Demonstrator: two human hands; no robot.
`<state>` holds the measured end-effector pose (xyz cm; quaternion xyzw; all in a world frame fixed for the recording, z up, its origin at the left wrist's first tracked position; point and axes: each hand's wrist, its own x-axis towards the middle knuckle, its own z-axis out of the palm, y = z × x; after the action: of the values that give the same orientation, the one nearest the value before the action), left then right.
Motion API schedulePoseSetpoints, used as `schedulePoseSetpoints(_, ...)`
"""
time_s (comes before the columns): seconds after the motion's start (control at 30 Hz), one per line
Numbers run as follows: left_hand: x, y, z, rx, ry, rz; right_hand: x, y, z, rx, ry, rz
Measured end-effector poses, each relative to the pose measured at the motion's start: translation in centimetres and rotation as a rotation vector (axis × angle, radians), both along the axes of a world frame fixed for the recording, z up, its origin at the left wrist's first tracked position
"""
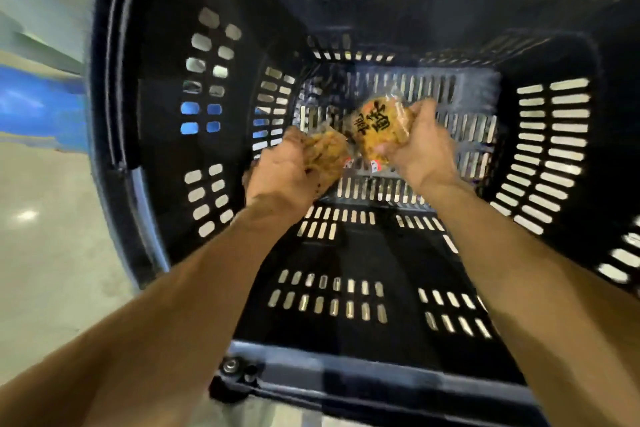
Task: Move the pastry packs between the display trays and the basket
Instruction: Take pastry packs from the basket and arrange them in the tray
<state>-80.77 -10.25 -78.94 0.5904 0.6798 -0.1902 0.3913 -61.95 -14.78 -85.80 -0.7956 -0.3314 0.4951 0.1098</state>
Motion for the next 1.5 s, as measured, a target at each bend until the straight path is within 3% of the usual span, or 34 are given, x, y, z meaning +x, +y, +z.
schedulePoseSetpoints(0.1,0.7,0.6,6.1,0.050,-0.035,0.072,1.6,-1.0,6.5,0.092,0.039,-0.134)
schedulePoseSetpoints(0.2,3.1,1.3,16.0,0.120,-0.389,0.331,4.3,-1.8,17.3,0.233,0.176,-0.404)
schedulePoseSetpoints(0.33,5.4,1.7,33.1,0.201,-0.625,0.409,8.3,-3.3,36.0,0.401,0.211,-0.584)
schedulePoseSetpoints(0.5,8.7,0.7,52.7,0.305,-0.905,0.369,11.0,-7.3,58.3,0.598,0.220,-0.682)
schedulePoseSetpoints(0.7,14.8,-3.1,68.4,0.328,-1.135,0.185,13.6,-15.0,74.7,0.872,0.229,-0.841)
schedulePoseSetpoints(0.97,30.2,-12.4,76.8,0.229,-1.274,0.023,25.6,-27.1,82.1,1.052,0.193,-1.020)
schedulePoseSetpoints(1.17,43.1,-19.3,78.9,0.200,-1.245,0.003,38.5,-34.0,84.7,0.972,0.144,-0.968)
schedulePoseSetpoints(1.33,49.5,-18.7,79.5,0.273,-1.229,0.093,48.3,-32.4,85.7,0.957,0.086,-0.823)
schedulePoseSetpoints(1.5,54.3,-13.2,79.4,0.377,-1.228,0.245,57.5,-24.8,87.2,0.969,-0.010,-0.605)
